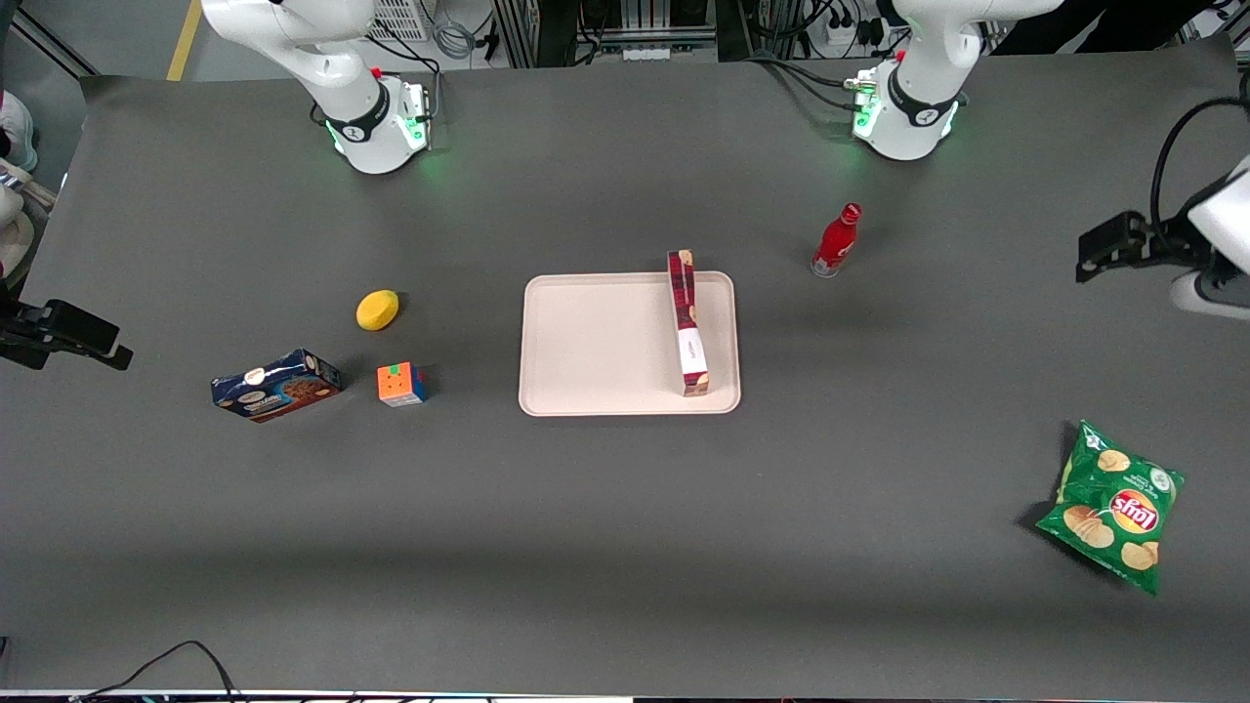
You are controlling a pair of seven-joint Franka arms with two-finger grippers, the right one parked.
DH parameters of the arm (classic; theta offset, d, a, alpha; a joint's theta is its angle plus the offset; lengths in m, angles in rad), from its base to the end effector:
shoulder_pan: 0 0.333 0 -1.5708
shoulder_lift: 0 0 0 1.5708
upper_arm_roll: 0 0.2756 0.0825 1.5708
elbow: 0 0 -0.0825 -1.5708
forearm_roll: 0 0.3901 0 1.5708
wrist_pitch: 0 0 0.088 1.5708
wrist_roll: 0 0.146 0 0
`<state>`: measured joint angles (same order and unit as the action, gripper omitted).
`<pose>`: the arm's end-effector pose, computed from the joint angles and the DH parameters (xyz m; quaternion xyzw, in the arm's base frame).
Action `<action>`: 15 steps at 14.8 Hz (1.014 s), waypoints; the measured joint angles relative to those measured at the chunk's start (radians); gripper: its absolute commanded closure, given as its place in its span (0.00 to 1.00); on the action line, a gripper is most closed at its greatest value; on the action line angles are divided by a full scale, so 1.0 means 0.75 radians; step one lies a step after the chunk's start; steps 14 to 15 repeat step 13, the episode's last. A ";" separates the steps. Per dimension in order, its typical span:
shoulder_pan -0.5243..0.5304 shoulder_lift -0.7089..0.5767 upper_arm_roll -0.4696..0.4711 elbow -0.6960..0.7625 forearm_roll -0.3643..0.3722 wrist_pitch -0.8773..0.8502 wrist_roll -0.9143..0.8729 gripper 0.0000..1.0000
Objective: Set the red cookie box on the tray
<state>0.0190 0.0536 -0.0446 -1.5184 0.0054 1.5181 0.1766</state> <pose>0.5672 -0.0132 0.5353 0.9945 -0.1008 -0.0270 0.0005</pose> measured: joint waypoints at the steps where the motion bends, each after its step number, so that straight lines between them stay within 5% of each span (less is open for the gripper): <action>1: 0.000 0.000 0.012 -0.034 -0.012 0.033 0.000 0.00; 15: -0.002 -0.120 0.015 -0.232 0.024 0.147 -0.006 0.00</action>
